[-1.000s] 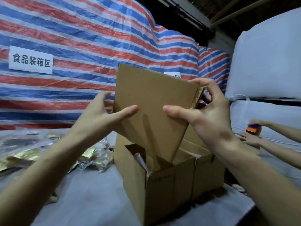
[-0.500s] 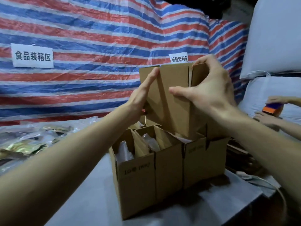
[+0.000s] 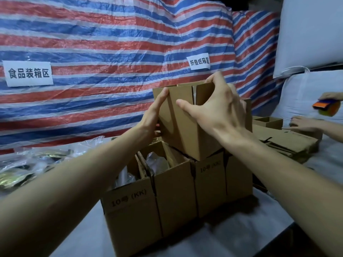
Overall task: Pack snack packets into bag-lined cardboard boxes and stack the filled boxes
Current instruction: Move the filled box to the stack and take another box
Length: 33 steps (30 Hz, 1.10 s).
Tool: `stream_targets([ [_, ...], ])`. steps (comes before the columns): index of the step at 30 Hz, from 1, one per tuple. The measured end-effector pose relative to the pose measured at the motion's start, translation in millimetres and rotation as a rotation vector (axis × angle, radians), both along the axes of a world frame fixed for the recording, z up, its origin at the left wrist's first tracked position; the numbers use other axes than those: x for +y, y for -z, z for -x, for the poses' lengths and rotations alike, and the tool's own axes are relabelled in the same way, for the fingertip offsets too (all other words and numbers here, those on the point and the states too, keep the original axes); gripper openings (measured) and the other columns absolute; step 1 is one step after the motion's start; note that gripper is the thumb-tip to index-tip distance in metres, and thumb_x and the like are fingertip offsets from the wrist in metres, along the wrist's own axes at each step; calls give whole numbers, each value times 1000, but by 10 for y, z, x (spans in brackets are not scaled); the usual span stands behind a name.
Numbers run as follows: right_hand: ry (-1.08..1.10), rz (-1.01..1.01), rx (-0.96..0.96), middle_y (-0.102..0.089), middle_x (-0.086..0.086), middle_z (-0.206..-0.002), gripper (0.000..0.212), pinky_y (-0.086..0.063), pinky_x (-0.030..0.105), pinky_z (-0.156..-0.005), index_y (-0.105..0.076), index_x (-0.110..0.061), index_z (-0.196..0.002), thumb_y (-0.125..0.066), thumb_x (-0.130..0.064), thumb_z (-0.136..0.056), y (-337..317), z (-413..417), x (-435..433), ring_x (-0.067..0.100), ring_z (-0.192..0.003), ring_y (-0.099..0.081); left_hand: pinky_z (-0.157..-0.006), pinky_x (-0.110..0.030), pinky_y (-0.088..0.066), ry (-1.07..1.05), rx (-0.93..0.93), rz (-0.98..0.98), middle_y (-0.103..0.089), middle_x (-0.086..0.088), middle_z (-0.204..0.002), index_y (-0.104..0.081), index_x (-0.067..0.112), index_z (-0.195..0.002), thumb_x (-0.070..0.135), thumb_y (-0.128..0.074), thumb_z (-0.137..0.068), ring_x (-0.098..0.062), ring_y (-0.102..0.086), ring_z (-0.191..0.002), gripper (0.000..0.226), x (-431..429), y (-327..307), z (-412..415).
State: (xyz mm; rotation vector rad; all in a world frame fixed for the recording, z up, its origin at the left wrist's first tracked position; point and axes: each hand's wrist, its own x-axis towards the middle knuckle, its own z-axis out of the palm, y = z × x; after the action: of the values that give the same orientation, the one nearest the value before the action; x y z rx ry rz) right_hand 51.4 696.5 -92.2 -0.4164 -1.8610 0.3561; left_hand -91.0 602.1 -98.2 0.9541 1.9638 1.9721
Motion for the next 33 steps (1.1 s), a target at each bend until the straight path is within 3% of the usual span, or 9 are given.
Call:
stream_targets([
  [10, -15, 89, -13, -57, 8, -127, 81, -38, 57, -107, -40, -28, -132, -65, -78, -74, 64, 136, -6, 29, -119, -56, -119, -55, -30, 20, 56, -8, -43, -13, -156, -37, 23, -155, 73, -36, -94, -34, -42, -141, 79, 113, 77, 103],
  [14, 0, 106, -60, -48, 14, -137, 88, -37, 60, -107, -30, -28, -141, -58, -81, -77, 100, 164, -14, 36, -127, -50, -123, -51, -20, -20, 143, -53, -20, -9, -168, -20, 31, -161, 63, -33, -101, -31, -23, -152, 69, 151, 61, 63],
  [18, 20, 83, -56, -37, 13, -142, 87, -39, 59, -107, -32, -25, -139, -62, -78, -76, 97, 167, -26, 36, -132, -41, -123, -54, -24, -64, 111, -14, -29, -10, -165, -27, 24, -160, 66, -35, -99, -31, -31, -150, 74, 139, 29, 7],
  [23, 19, 84, -67, -32, 12, -147, 96, -38, 58, -109, -29, -23, -145, -68, -75, -74, 74, 155, -67, 35, -134, -41, -117, -48, -29, -87, 57, 73, -30, -10, -164, -30, 21, -159, 60, -35, -103, -33, -34, -148, 68, 0, -5, -72],
  [26, 57, 73, -80, -28, 15, -151, 99, -32, 61, -113, -27, -21, -147, -71, -72, -74, 52, 138, -107, 38, -138, -35, -96, -40, -36, -93, 97, 141, -42, -10, -156, -36, 17, -156, 58, -37, -104, -30, -46, -138, 66, -161, -25, -127],
  [30, 131, -52, -57, -21, 19, -157, 99, -16, 63, -120, -29, -16, -147, -75, -65, -75, -2, 133, -295, 39, -147, -22, -86, -35, -39, -126, 177, 181, -54, -4, -122, -52, 17, -136, 53, -42, -105, -13, -56, -94, 49, -430, -62, -201],
  [33, 94, -163, -8, -25, 20, -156, 91, -17, 62, -120, -34, -14, -144, -76, -59, -77, -66, 161, -577, 37, -148, -21, -83, -28, -41, -187, 275, 156, -55, -1, -127, -50, 12, -141, 46, -46, -105, -12, -54, -102, 50, -709, -80, -240],
])
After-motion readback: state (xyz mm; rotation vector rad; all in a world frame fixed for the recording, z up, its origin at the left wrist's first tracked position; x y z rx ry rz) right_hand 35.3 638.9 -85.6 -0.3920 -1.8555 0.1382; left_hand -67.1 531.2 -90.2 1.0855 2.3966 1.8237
